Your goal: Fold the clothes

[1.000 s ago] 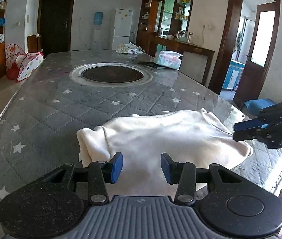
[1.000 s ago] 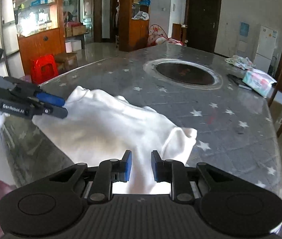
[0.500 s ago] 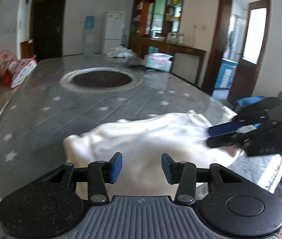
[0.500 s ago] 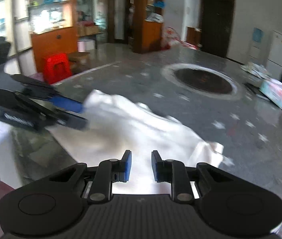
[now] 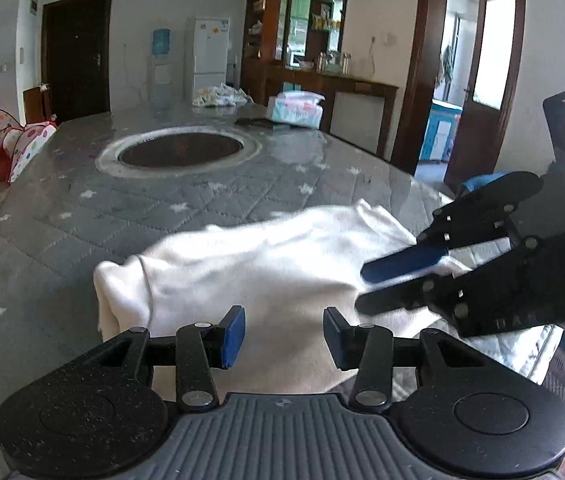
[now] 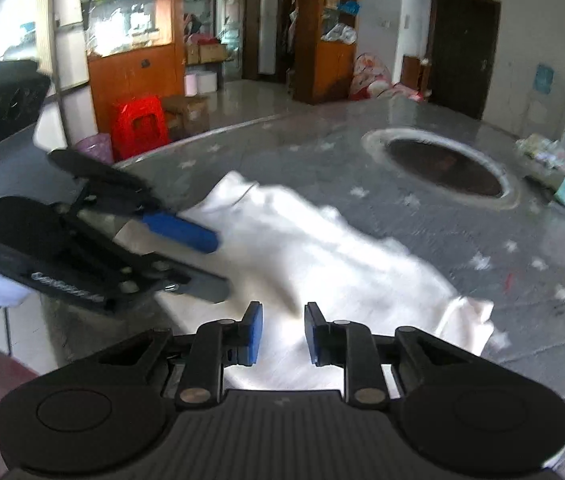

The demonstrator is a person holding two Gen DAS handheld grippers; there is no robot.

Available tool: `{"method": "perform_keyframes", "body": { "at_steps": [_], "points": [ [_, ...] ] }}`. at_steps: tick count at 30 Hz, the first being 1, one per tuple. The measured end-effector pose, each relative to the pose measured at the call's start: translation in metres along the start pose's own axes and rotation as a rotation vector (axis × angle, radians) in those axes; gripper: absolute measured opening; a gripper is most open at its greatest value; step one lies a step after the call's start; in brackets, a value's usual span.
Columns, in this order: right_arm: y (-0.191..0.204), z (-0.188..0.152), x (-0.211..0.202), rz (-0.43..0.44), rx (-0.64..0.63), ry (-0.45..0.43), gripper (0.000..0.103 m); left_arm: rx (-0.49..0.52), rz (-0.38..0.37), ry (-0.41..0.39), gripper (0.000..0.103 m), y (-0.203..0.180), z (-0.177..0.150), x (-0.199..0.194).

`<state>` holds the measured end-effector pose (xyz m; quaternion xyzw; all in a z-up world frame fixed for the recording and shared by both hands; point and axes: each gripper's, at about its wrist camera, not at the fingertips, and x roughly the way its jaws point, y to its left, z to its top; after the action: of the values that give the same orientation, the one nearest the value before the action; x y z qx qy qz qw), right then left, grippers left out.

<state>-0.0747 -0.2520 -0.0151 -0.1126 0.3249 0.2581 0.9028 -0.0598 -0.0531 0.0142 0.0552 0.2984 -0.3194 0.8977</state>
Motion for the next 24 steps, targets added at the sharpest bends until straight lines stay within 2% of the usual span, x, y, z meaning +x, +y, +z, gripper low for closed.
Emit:
{"method": "perform_keyframes", "body": {
  "at_steps": [4,11,14,19,24],
  "points": [
    [-0.028,0.006,0.003,-0.067,0.067,-0.005,0.022,-0.035,0.033,0.007,0.047,0.012,-0.001,-0.001],
    [-0.079,-0.003,0.027,-0.182,0.193,0.045,0.022,-0.098,0.079,0.018,0.047,0.033,-0.003,-0.003],
    [-0.087,-0.007,0.03,-0.174,0.214,0.054,0.025,-0.114,0.088,0.024,0.047,0.039,-0.005,-0.004],
    [-0.067,0.009,0.016,-0.161,0.135,0.02,0.031,-0.143,0.114,0.009,0.05,0.046,-0.006,-0.014],
    [-0.024,0.024,0.003,-0.066,-0.003,-0.008,0.04,-0.199,0.136,0.017,0.05,0.061,-0.013,-0.02]
  ]
}}
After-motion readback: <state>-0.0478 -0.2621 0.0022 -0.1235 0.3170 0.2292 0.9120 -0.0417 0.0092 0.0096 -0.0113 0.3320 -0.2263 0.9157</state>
